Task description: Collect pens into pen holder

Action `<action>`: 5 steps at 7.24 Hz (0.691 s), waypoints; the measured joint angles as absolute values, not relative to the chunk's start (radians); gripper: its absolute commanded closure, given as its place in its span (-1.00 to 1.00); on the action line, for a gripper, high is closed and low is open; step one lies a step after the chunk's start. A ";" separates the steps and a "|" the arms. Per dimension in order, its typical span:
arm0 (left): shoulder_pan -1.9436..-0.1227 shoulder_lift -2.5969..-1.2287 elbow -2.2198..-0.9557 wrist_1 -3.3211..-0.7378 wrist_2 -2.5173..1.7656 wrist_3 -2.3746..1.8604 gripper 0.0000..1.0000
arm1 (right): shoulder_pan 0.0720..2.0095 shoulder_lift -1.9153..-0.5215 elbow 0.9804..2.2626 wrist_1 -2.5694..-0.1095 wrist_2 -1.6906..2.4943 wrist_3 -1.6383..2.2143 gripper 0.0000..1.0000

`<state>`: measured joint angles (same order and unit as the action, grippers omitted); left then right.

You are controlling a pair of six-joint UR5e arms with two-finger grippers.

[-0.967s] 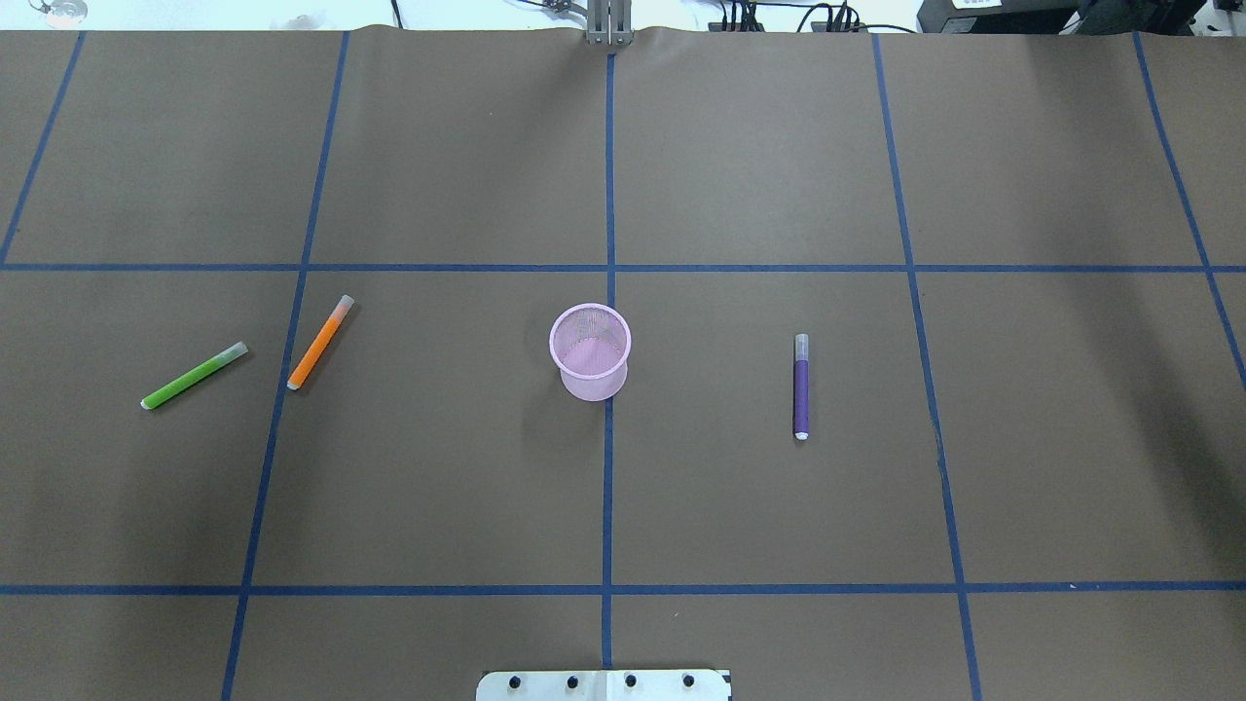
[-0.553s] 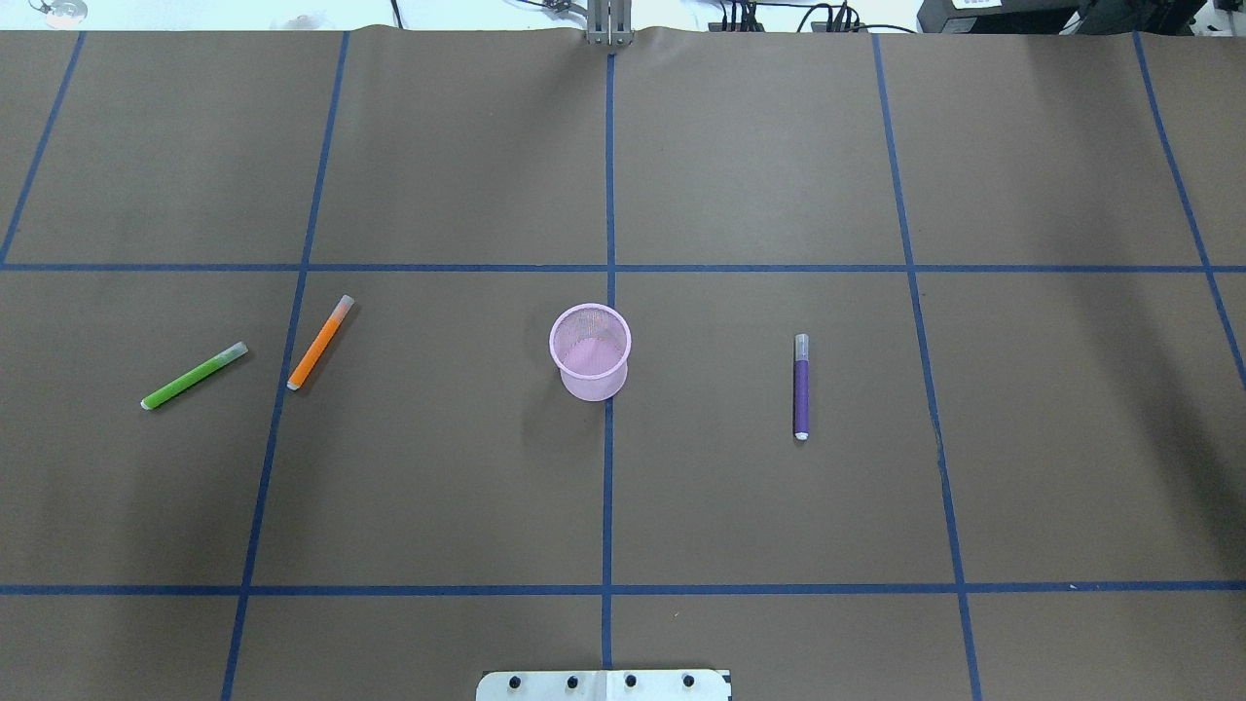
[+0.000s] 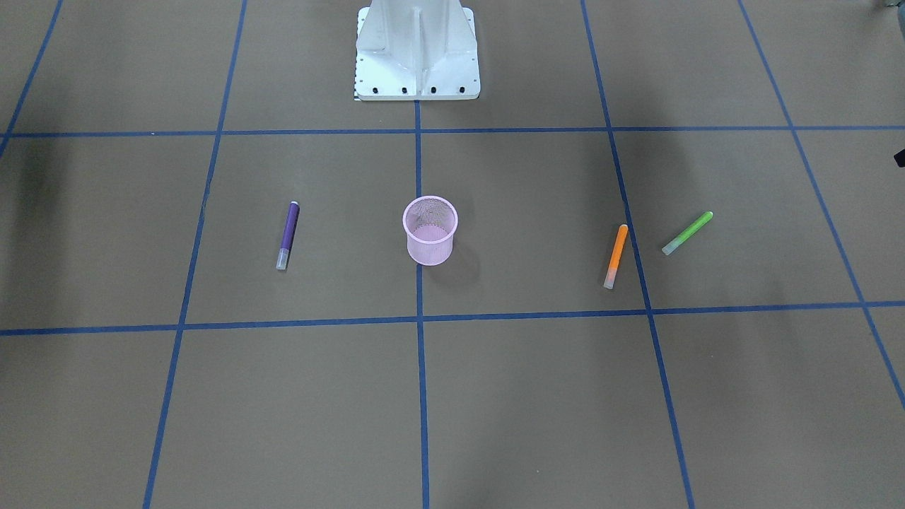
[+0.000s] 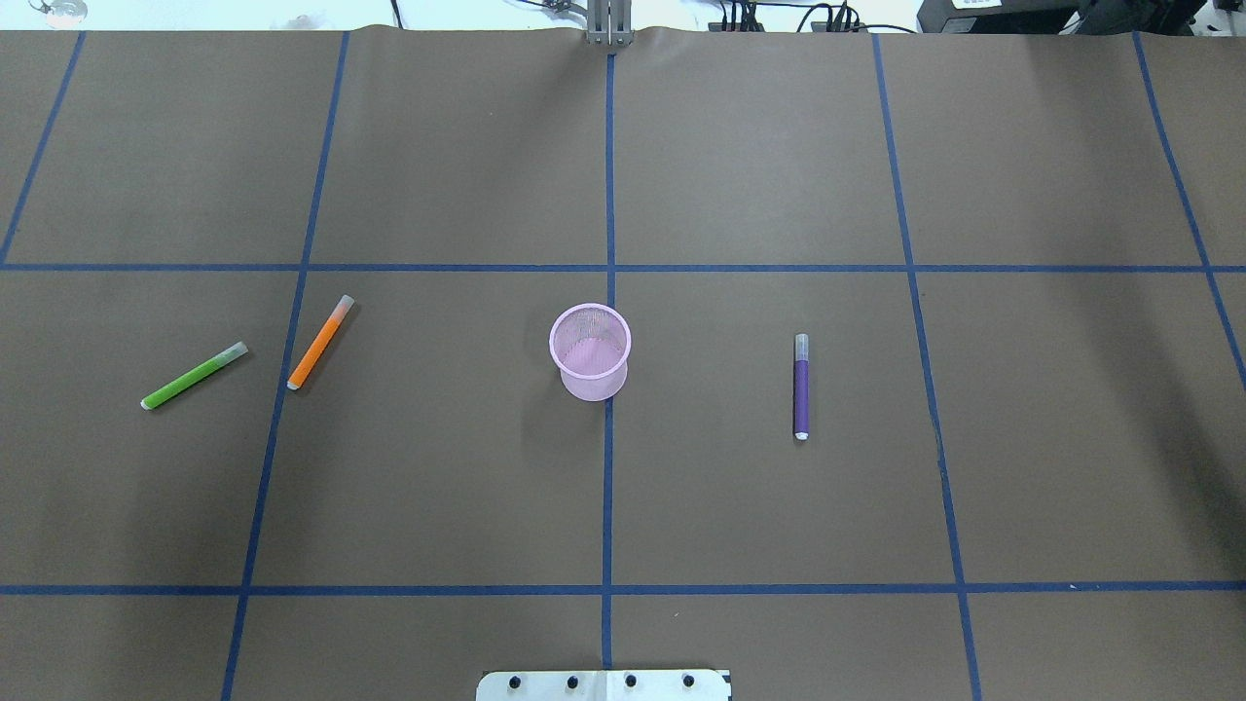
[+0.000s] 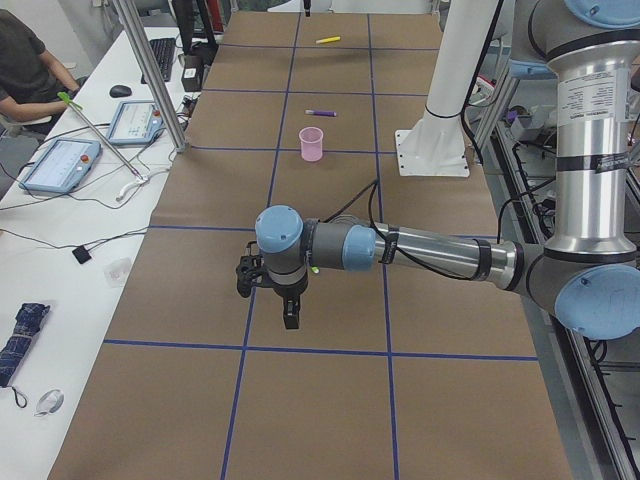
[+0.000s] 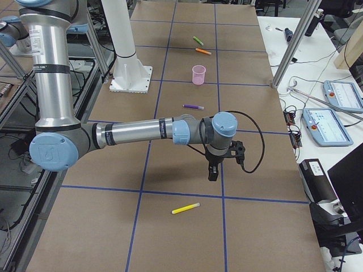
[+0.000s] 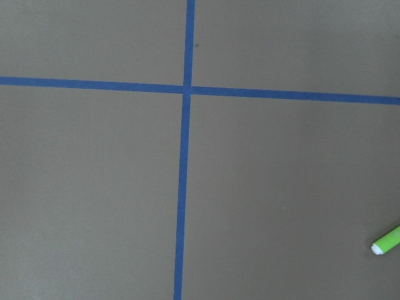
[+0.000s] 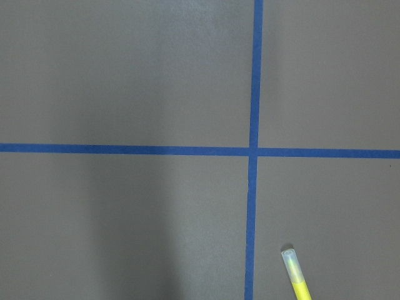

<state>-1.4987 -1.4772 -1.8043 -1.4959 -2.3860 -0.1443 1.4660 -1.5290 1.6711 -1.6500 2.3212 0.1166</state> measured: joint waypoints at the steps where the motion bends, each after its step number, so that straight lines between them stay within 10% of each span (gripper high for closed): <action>1: -1.498 -1.474 -1.802 -1.499 -2.388 -0.143 -1.00 | 1.466 -1.538 1.666 -1.649 2.321 0.118 -1.00; 5: -1.496 -1.475 -1.808 -1.505 -2.390 -0.144 -1.00 | 1.453 -1.567 1.604 -1.576 2.278 0.056 -1.00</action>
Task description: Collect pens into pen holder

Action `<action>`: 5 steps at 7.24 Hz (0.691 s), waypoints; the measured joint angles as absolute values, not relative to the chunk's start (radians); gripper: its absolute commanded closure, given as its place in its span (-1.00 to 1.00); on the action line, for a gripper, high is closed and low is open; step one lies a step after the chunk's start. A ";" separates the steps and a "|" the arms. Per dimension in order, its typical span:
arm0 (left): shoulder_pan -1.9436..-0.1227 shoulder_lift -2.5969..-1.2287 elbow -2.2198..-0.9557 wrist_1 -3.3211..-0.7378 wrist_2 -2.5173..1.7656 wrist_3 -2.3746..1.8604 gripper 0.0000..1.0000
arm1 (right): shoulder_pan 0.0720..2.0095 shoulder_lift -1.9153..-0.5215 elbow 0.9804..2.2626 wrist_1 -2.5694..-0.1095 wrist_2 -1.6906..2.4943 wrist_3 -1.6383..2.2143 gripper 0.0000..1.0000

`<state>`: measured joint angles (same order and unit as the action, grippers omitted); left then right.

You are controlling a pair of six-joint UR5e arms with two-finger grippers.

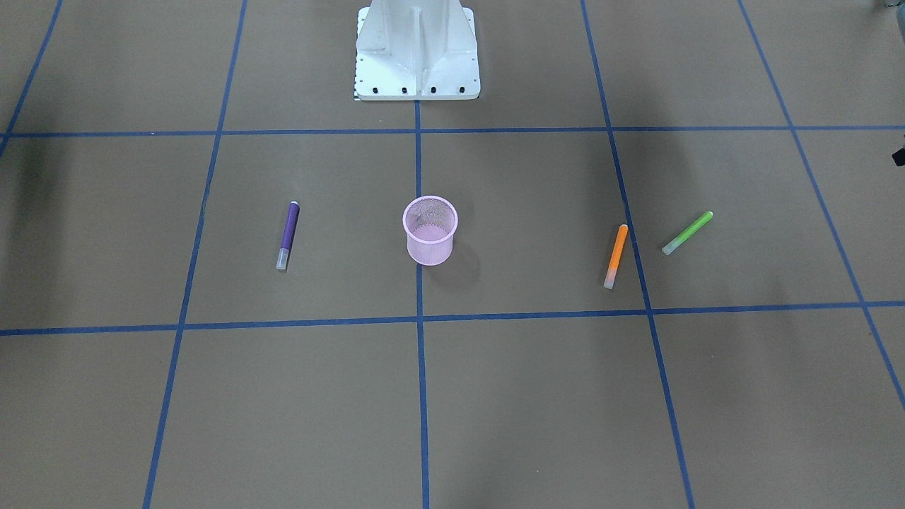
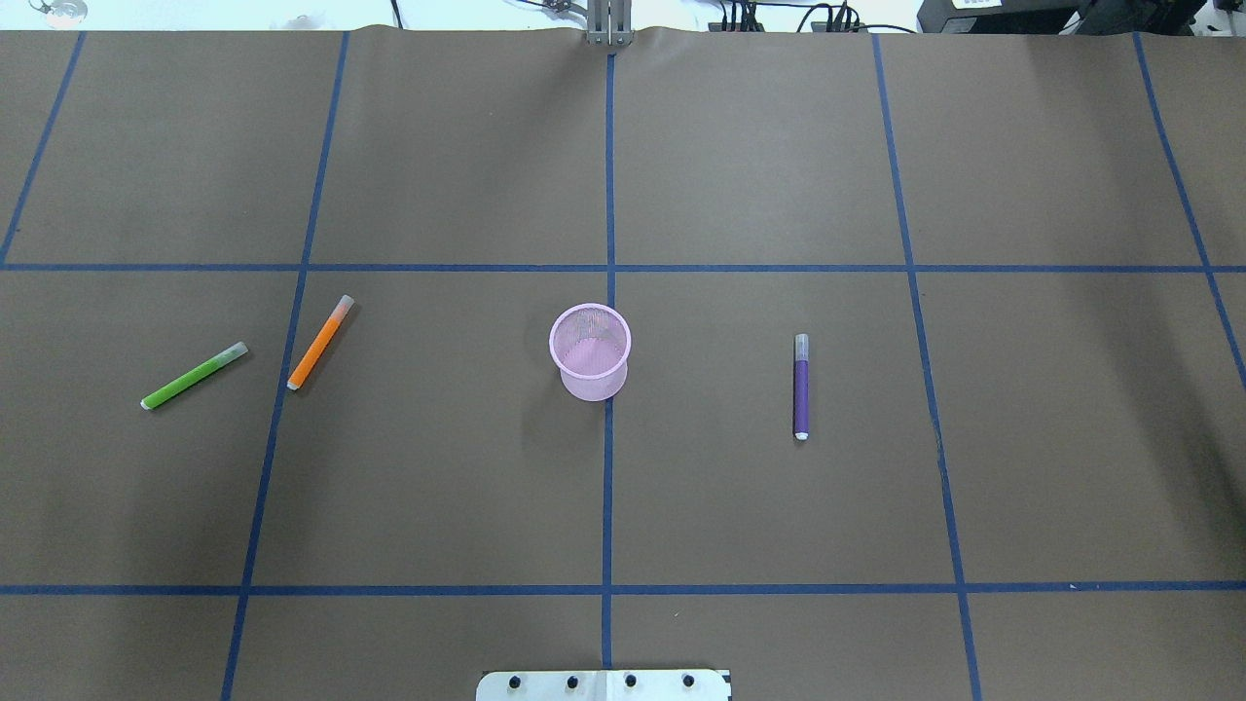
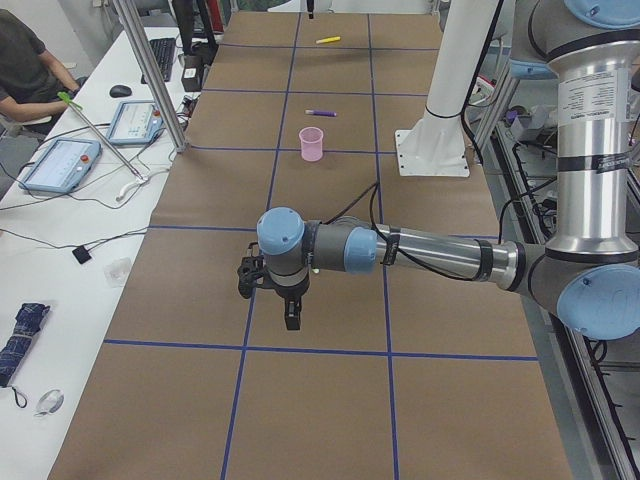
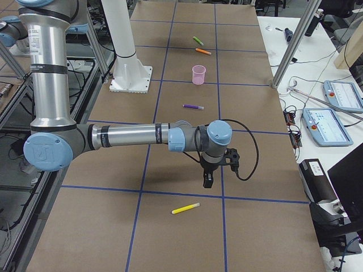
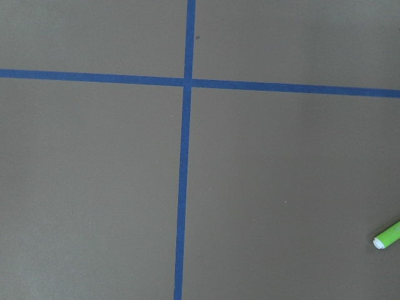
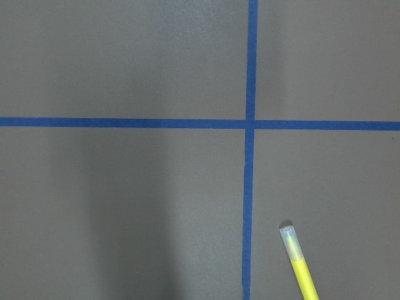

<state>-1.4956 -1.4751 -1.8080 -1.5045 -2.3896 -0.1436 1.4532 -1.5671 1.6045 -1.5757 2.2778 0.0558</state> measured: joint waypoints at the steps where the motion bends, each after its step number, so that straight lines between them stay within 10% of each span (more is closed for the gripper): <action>1: -1.495 -1.476 -1.809 -1.505 -2.389 -0.145 -1.00 | 1.452 -1.566 1.522 -1.507 2.252 -0.002 -1.00; 5: -1.492 -1.477 -1.812 -1.505 -2.390 -0.144 -1.00 | 1.420 -1.567 1.337 -1.401 2.232 -0.048 -0.98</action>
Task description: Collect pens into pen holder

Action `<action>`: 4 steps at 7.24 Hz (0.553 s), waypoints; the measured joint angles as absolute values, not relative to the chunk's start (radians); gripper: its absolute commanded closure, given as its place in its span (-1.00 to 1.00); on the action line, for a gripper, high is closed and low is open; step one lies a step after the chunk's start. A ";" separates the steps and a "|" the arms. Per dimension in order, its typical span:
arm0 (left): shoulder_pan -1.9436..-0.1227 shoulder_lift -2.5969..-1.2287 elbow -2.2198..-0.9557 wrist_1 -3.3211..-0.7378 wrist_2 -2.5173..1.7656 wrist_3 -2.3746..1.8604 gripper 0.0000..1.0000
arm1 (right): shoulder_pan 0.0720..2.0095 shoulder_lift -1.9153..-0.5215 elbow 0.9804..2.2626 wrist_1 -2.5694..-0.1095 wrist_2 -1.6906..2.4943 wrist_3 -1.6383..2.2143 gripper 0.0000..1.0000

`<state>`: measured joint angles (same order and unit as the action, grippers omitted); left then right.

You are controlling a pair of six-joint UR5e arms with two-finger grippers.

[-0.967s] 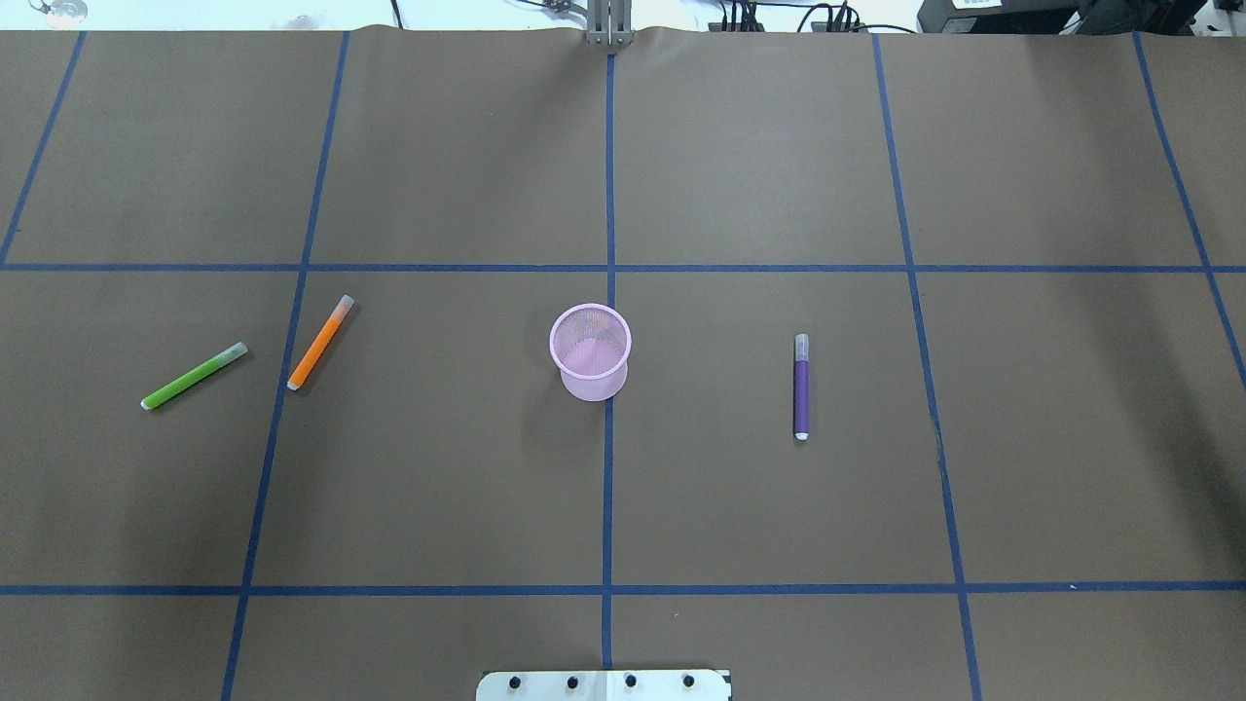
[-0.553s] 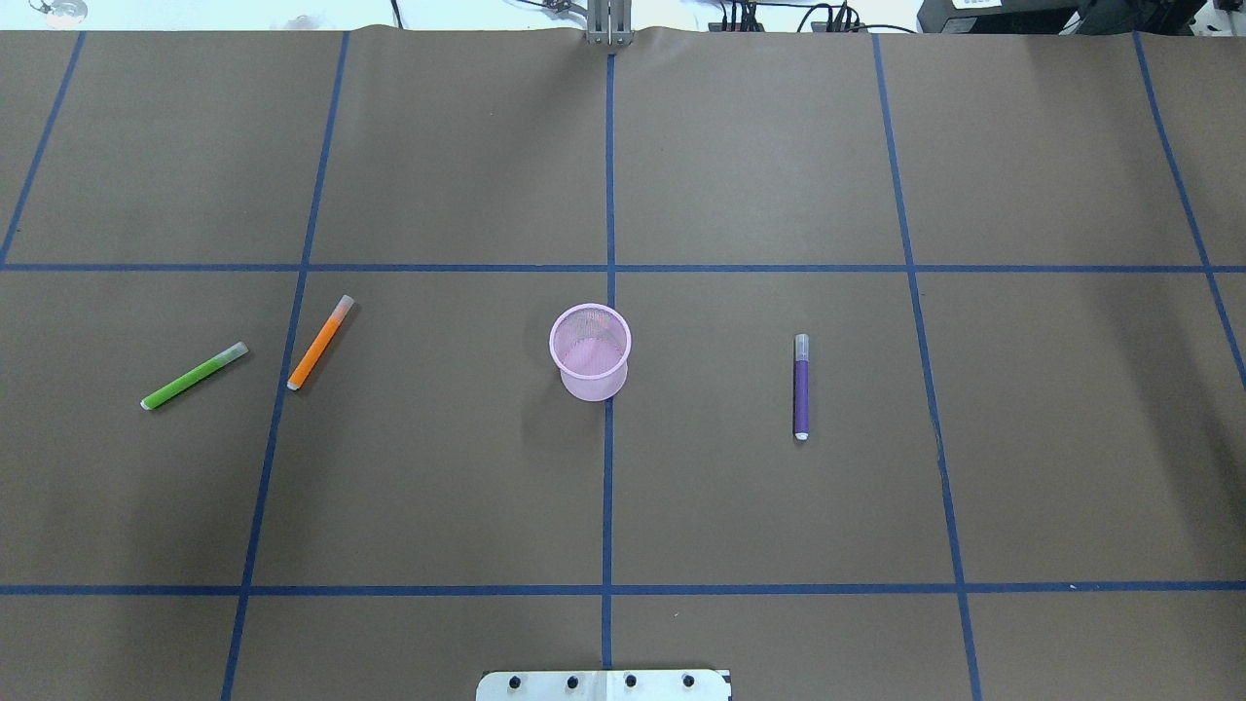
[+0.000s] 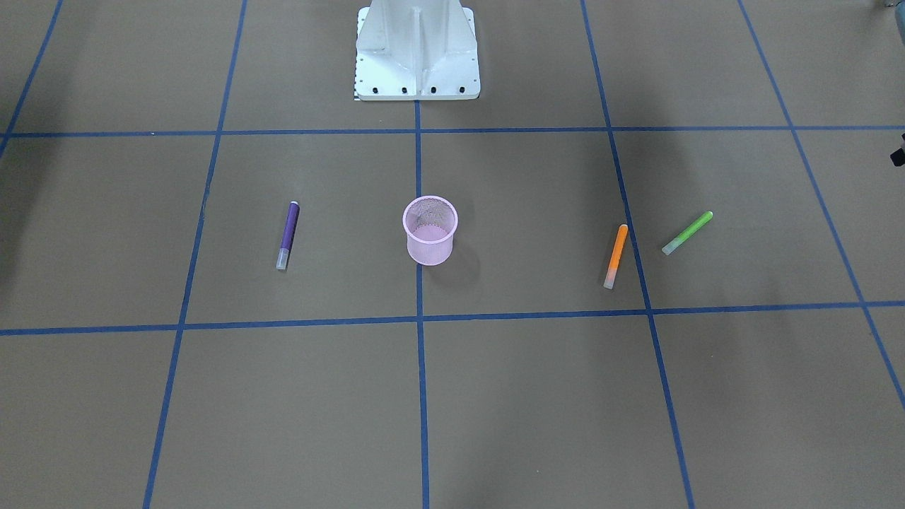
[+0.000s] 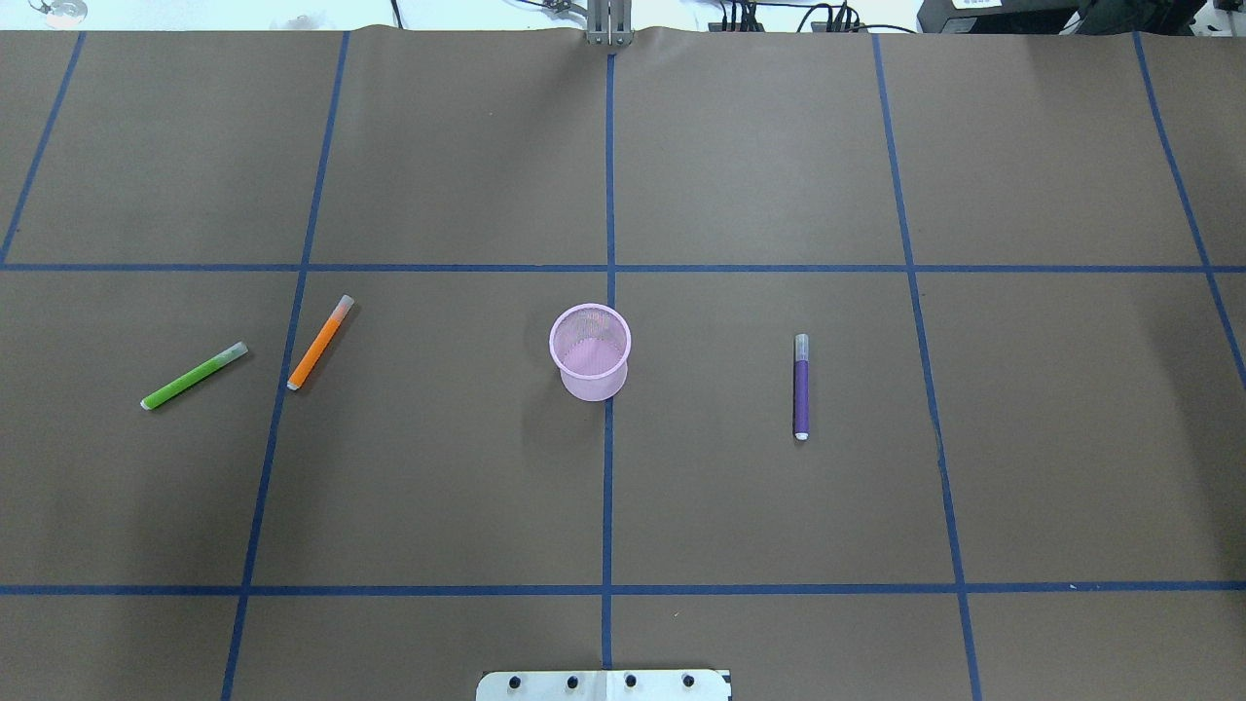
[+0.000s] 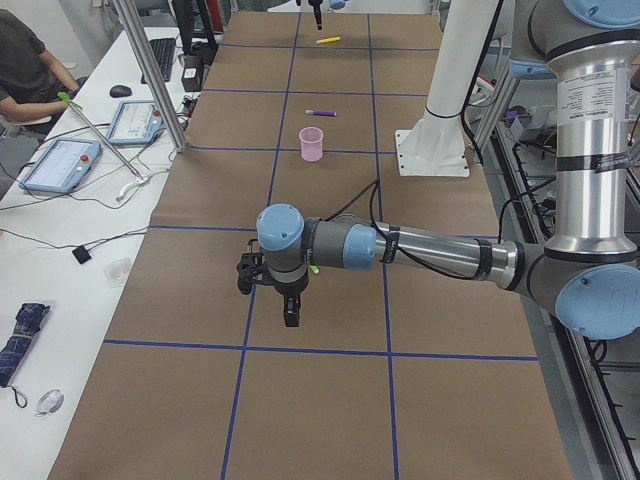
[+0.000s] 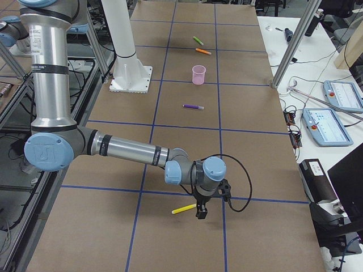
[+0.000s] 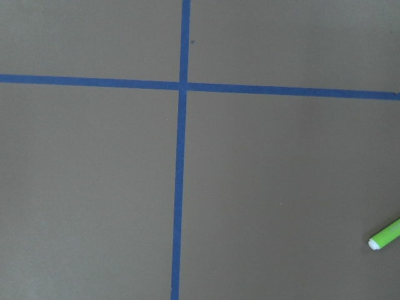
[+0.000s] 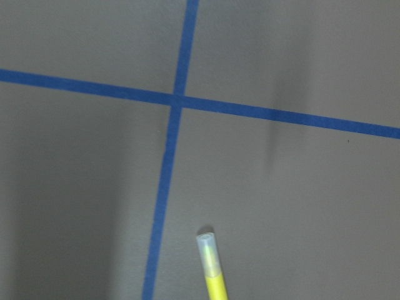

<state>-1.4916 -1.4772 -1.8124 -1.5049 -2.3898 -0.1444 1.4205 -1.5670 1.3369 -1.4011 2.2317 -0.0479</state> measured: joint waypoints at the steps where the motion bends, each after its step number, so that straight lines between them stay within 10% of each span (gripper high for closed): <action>1: -1.491 -1.477 -1.814 -1.505 -2.390 -0.145 -1.00 | 1.404 -1.564 1.322 -1.400 2.232 -0.047 -0.93; 4: -1.491 -1.478 -1.820 -1.505 -2.390 -0.146 -1.00 | 1.338 -1.559 1.314 -1.398 2.235 -0.049 -0.87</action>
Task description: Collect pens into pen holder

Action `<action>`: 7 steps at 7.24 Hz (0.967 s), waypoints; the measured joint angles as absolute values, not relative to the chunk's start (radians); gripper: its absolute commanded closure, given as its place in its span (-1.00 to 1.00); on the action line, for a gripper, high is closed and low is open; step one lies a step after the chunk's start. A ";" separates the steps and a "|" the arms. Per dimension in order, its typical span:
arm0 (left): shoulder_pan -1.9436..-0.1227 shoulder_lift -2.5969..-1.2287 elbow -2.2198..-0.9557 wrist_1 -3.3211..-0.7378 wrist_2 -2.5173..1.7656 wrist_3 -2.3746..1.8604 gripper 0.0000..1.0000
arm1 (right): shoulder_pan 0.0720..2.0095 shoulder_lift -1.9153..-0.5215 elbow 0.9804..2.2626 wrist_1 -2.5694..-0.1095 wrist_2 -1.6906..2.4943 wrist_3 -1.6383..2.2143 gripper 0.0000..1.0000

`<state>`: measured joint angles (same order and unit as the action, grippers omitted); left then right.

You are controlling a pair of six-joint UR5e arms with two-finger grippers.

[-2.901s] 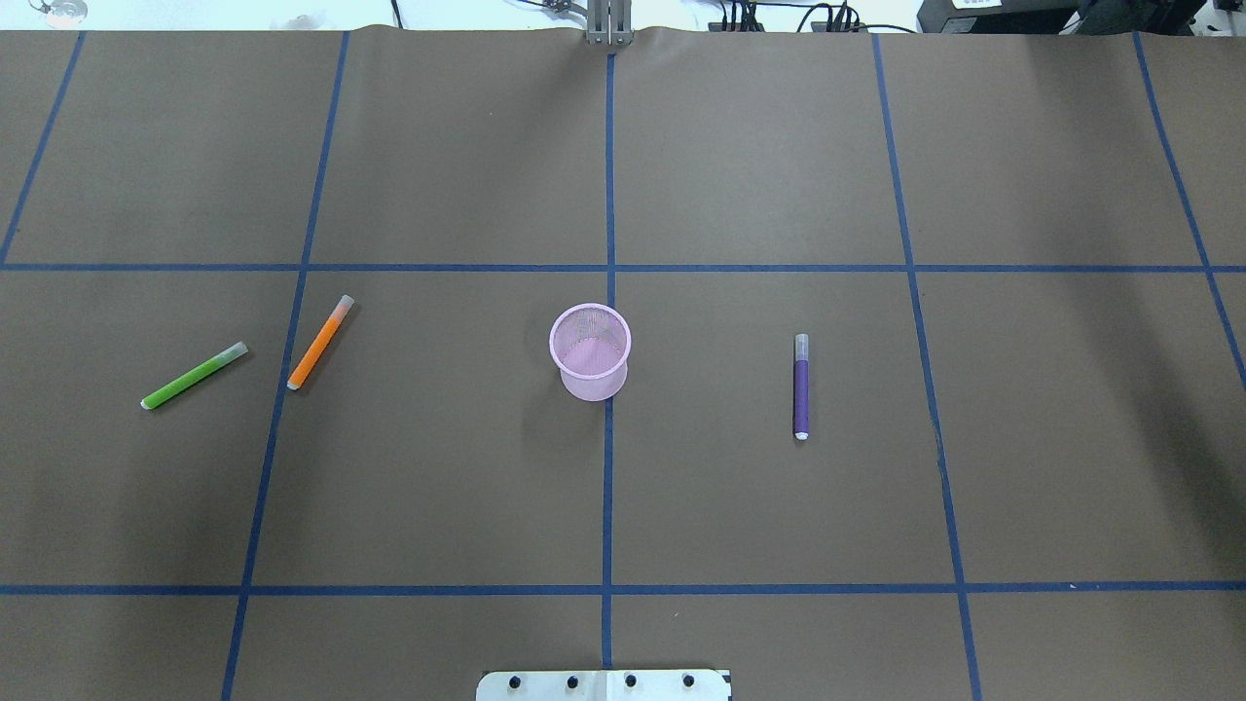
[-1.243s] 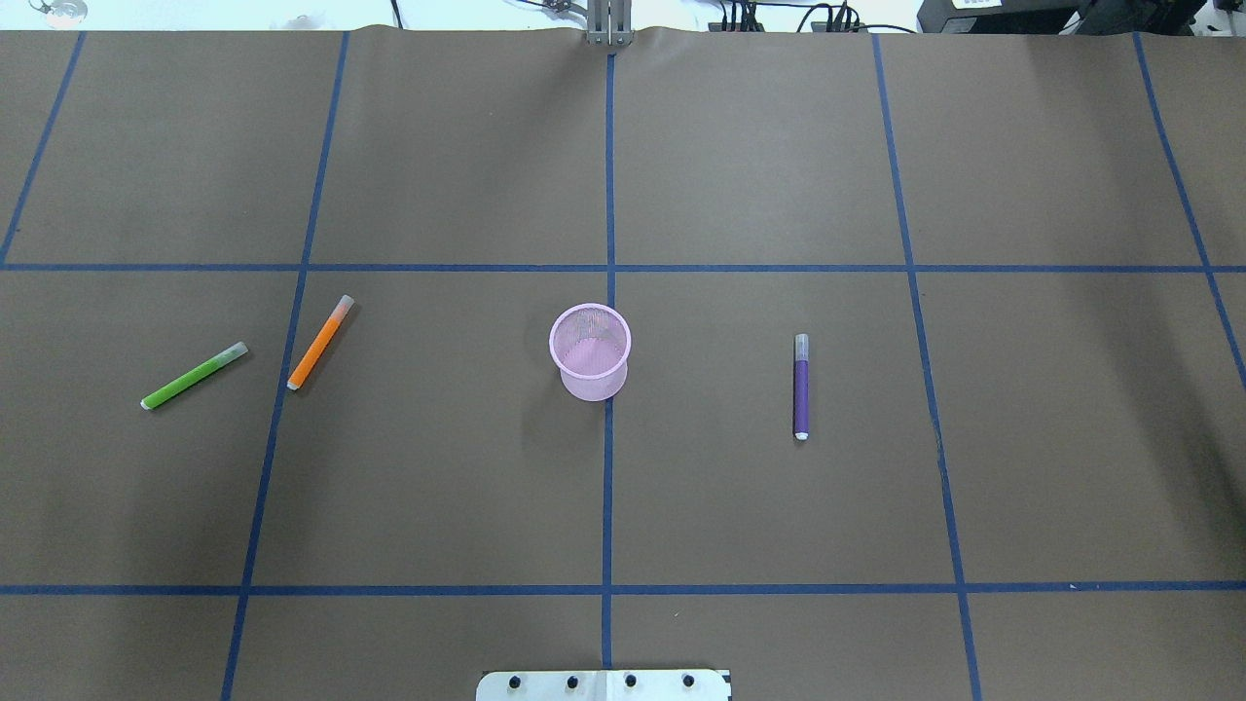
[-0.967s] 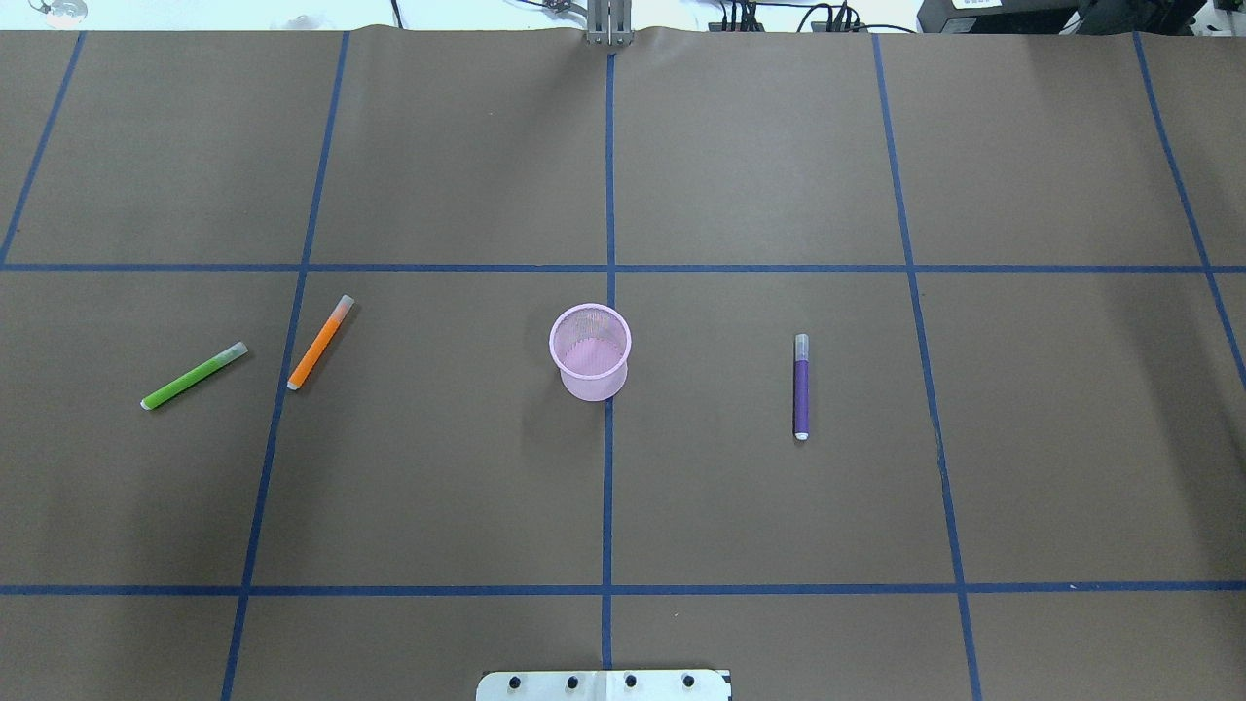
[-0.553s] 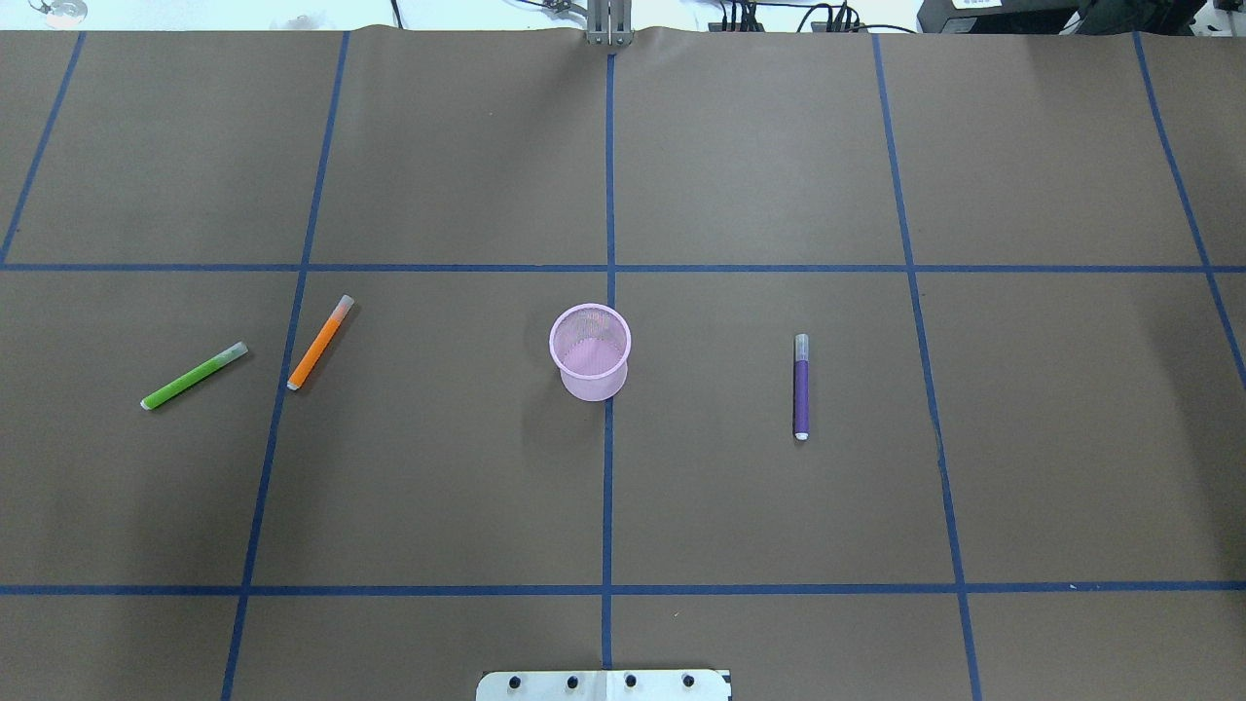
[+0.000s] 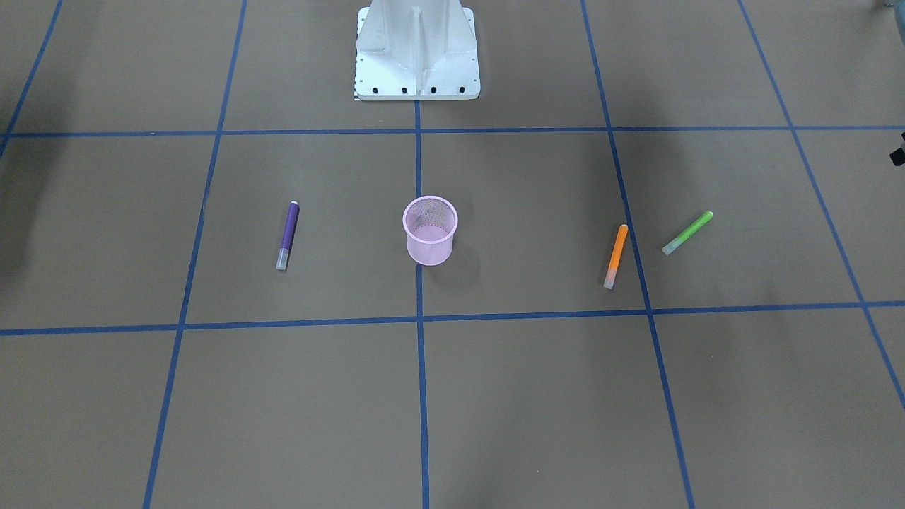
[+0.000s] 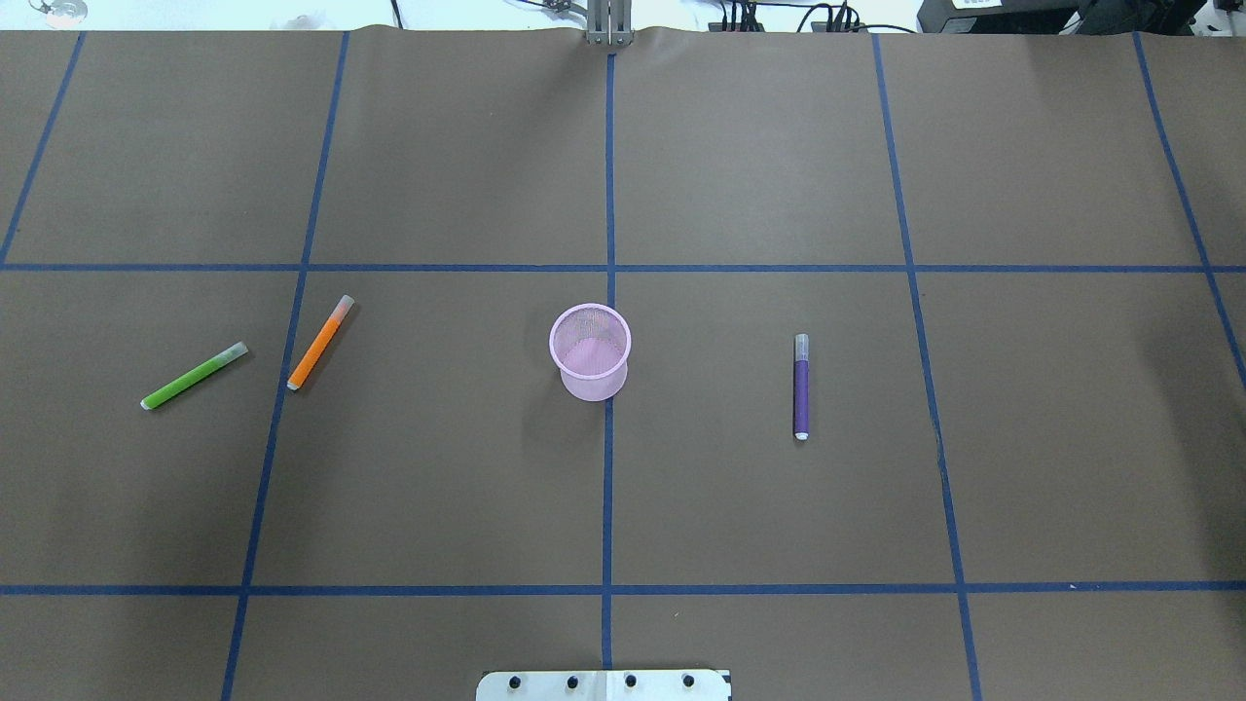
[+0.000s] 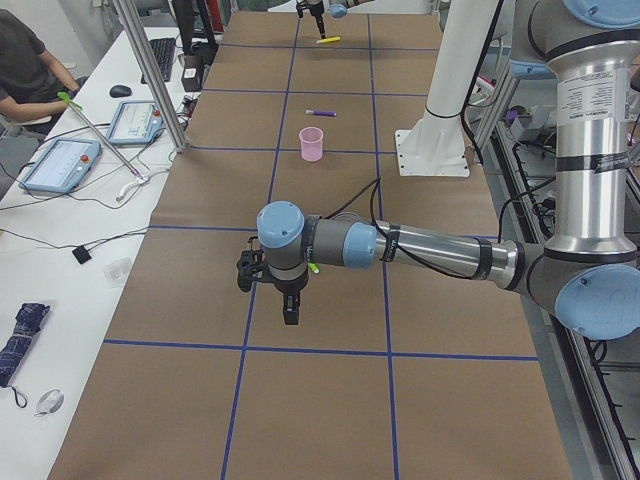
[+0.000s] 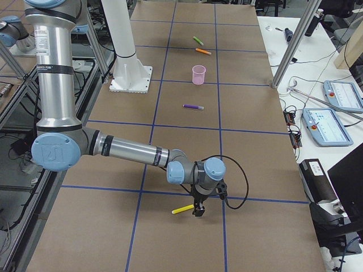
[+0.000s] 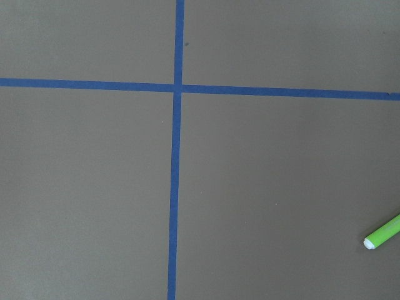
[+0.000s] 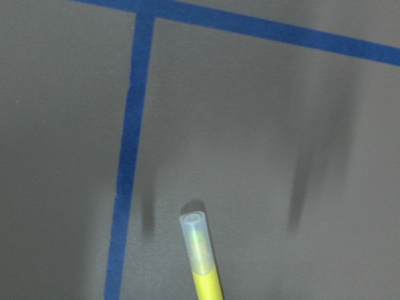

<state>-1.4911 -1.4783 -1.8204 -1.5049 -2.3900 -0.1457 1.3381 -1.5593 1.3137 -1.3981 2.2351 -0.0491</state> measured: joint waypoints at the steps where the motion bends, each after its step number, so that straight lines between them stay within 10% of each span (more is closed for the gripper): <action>1: -1.491 -1.479 -1.821 -1.505 -2.390 -0.146 -1.00 | 1.331 -1.555 1.302 -1.399 2.236 -0.049 -0.80; 7: -1.491 -1.482 -1.824 -1.503 -2.390 -0.146 -1.00 | 1.327 -1.525 1.244 -1.399 2.246 -0.048 -0.43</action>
